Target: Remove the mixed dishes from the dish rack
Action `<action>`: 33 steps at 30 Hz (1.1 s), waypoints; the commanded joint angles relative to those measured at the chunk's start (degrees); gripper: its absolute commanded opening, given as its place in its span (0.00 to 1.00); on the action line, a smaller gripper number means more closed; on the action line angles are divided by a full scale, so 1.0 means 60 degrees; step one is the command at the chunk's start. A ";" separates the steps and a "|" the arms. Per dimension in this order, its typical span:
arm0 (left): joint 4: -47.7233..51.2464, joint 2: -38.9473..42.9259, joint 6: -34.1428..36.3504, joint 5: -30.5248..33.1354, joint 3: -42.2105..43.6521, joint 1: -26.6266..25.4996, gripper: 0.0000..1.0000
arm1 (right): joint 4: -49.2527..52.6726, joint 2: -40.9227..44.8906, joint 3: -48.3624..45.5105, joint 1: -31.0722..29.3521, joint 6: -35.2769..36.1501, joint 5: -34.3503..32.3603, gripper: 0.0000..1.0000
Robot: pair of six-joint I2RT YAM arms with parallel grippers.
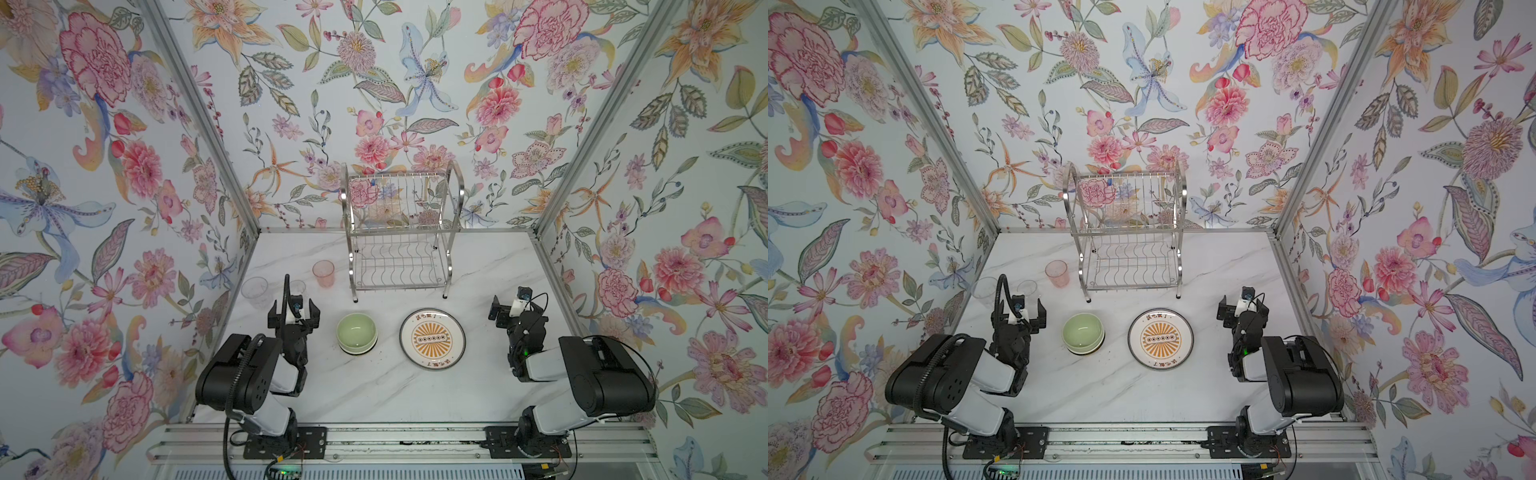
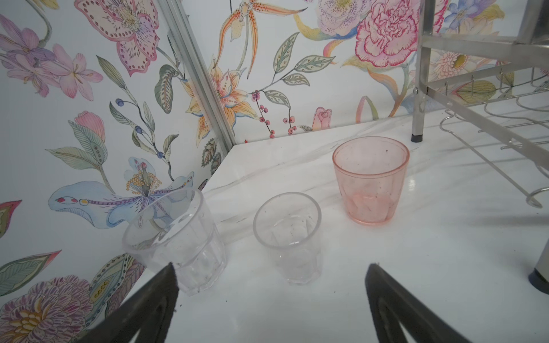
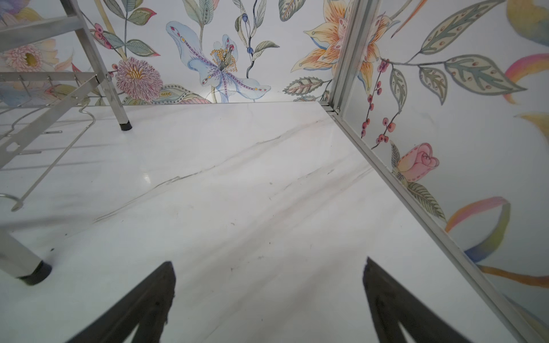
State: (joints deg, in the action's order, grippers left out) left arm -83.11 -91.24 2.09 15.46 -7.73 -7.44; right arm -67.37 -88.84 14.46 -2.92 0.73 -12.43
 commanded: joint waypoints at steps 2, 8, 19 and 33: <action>0.0474 0.0126 -0.0397 -0.0280 -0.0742 0.0367 0.99 | 0.0256 0.0010 0.0199 -0.0048 -0.0093 -0.0361 0.99; 0.0454 0.0133 -0.0392 -0.0293 -0.0747 0.0375 0.99 | 0.0239 -0.0001 0.0192 -0.0056 -0.0082 -0.0361 0.99; 0.0038 0.0075 -0.0524 0.0827 -0.0592 0.0238 1.00 | 0.0199 -0.0018 0.0202 -0.0146 -0.0003 -0.0492 0.99; 0.0082 0.0075 -0.0538 0.0832 -0.0605 0.0229 0.99 | 0.0196 -0.0018 0.0205 -0.0144 -0.0003 -0.0490 0.99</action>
State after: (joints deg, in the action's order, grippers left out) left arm -80.20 -91.07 -0.47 18.92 -11.62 -5.69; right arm -66.67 -88.84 15.38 -3.57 0.78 -14.39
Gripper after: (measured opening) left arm 0.994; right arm 0.989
